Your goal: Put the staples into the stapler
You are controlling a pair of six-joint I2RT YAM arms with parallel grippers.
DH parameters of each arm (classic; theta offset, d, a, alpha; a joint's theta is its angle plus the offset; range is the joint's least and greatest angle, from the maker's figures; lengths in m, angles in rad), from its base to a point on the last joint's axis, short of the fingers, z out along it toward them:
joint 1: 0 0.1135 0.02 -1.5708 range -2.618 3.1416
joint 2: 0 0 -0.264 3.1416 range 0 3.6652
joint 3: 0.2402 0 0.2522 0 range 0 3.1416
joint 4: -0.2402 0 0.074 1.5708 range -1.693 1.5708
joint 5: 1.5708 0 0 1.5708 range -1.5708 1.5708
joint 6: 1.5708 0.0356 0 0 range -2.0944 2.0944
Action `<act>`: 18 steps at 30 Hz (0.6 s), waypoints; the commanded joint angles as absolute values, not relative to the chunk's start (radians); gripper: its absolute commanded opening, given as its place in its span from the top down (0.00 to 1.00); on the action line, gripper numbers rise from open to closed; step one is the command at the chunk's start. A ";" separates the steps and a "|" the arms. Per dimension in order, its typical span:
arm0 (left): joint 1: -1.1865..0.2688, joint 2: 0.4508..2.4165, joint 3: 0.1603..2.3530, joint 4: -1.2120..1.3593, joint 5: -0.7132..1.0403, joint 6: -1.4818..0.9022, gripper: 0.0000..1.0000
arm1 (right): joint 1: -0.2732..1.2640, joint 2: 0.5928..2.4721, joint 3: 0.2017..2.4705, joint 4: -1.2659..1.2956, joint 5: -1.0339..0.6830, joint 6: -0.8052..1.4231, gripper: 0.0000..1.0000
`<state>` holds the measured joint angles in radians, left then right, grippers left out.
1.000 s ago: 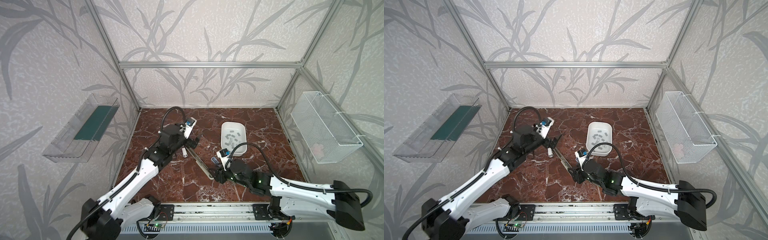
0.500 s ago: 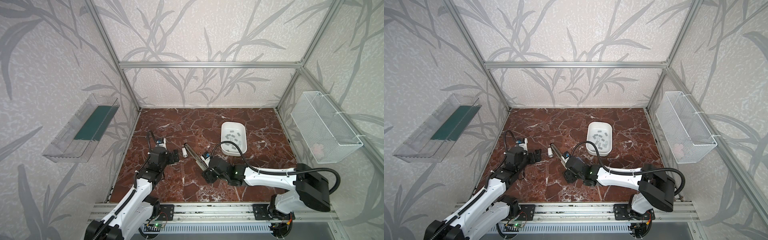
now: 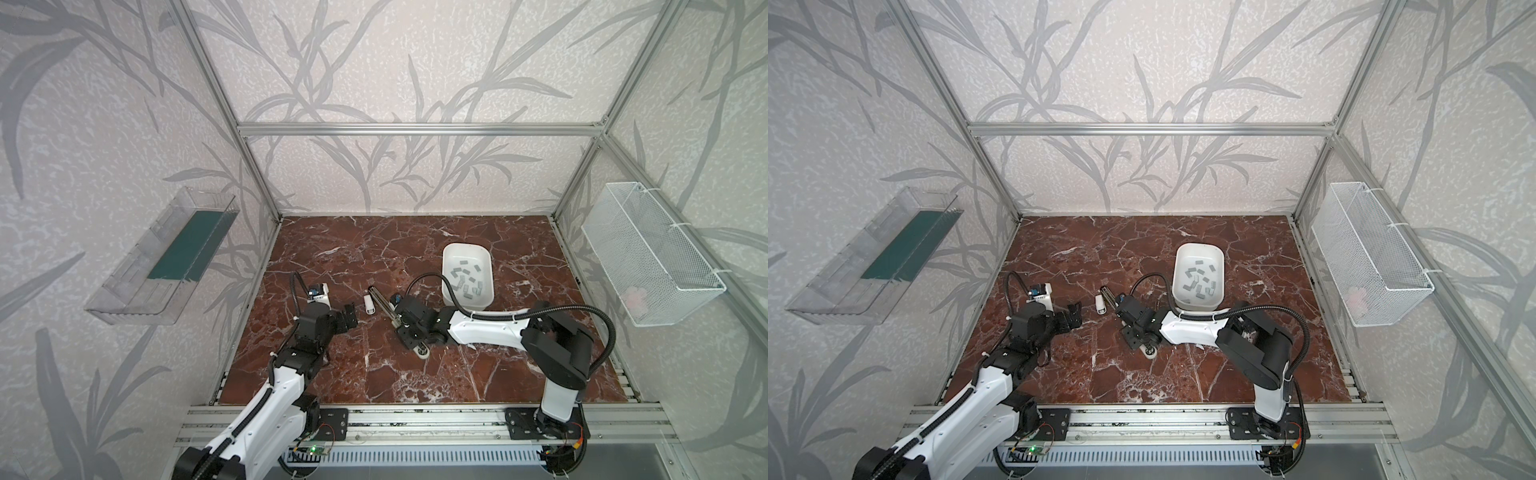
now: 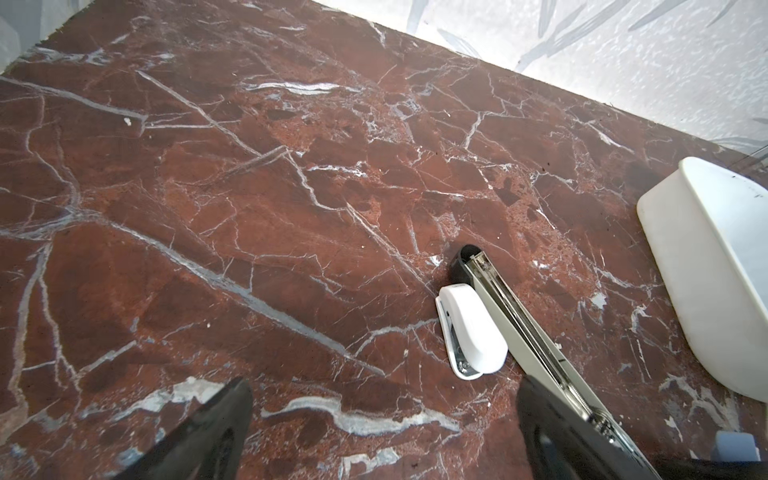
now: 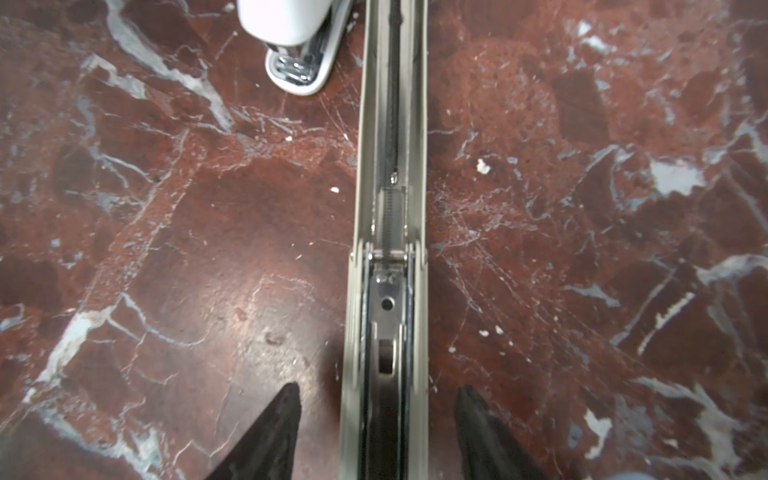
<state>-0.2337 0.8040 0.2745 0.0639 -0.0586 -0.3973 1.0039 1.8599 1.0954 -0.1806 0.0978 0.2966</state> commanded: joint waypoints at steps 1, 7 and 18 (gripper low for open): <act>-0.227 0.821 0.273 0.089 -0.079 -0.425 0.01 | 0.974 1.887 1.127 -0.217 0.031 0.286 0.51; -0.227 0.867 0.290 0.092 -0.071 -0.426 0.01 | 0.955 1.904 1.135 -0.217 0.006 0.287 0.63; -0.227 0.902 0.298 0.104 -0.064 -0.427 0.01 | 0.948 1.881 1.115 -0.266 0.122 0.285 0.78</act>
<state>-0.2337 0.8993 0.2749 0.0841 -0.0570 -0.4042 0.9562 1.8824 1.1275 -0.2035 0.0620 0.2928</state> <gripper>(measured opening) 0.994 0.232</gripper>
